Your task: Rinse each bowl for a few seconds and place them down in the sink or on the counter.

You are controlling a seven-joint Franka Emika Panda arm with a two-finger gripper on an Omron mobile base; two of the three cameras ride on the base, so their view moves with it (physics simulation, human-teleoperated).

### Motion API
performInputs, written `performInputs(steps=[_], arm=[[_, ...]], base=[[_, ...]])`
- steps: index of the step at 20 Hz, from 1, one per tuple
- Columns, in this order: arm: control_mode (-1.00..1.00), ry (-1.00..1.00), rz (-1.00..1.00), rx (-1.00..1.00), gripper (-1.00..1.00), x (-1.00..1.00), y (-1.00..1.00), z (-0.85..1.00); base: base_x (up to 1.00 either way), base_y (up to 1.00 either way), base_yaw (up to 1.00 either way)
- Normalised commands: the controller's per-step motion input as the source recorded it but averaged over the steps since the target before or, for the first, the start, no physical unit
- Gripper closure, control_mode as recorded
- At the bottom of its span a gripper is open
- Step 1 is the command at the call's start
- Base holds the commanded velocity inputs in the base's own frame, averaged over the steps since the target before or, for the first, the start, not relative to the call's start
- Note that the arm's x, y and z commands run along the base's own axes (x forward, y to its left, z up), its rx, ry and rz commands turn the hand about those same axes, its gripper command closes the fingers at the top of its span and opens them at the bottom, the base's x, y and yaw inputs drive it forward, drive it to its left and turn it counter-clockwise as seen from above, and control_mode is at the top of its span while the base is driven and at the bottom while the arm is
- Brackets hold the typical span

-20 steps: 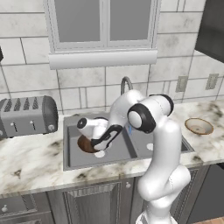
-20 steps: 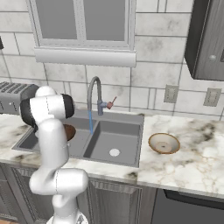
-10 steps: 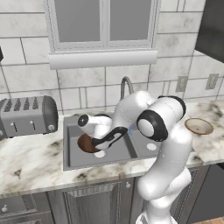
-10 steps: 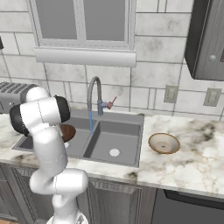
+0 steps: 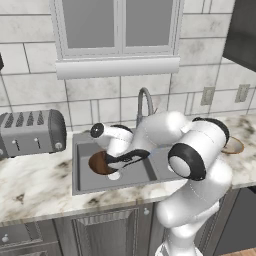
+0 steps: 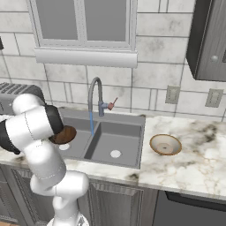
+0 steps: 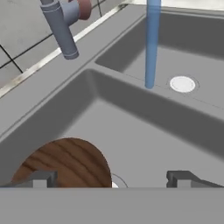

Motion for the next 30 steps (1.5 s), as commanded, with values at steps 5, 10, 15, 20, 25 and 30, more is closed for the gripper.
performInputs(steps=[5, 10, 15, 20, 25, 30], arm=[[-1.0, -0.04, -0.06, 0.05, -1.0, -0.22, -0.01, 0.61], [-1.0, -0.04, -0.09, 0.06, -1.0, -0.25, 0.0, 0.58], [-1.0, -0.05, -0.11, 0.05, -1.0, -0.22, 0.0, 0.56], [-1.0, -0.05, -0.13, 0.05, -1.0, -0.19, -0.04, 0.57], [-1.0, 0.0, -0.13, 0.11, -1.0, -0.24, -0.14, 0.53], [-1.0, 0.0, -0.13, 0.1, -1.0, -0.23, -0.15, 0.53]], base=[[0.0, 0.0, 0.0], [0.0, 0.0, 0.0], [0.0, 0.0, 0.0], [0.0, 0.0, 0.0], [0.0, 0.0, 0.0], [0.0, 0.0, 0.0]])
